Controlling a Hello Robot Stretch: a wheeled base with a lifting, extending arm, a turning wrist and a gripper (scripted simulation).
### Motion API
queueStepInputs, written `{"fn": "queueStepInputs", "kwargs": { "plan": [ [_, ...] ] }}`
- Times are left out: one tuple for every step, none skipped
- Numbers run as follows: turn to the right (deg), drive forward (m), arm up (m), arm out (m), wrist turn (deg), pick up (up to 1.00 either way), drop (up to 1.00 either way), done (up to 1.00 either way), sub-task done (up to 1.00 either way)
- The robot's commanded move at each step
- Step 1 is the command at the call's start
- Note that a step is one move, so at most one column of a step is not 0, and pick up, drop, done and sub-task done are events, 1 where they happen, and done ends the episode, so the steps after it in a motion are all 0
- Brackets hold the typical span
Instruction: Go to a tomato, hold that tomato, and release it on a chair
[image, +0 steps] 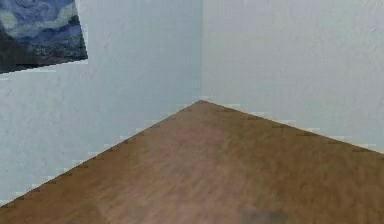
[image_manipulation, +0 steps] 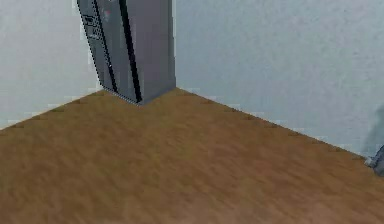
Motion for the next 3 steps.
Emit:
{"fn": "queueStepInputs", "kwargs": {
  "plan": [
    [-45.0,0.00,0.00,0.00,0.0,0.00,0.00,0.00,0.00],
    [0.0,1.00,0.00,0.00,0.0,0.00,0.00,0.00,0.00],
    [-15.0,0.00,0.00,0.00,0.0,0.00,0.00,0.00,0.00]
  ]
}}
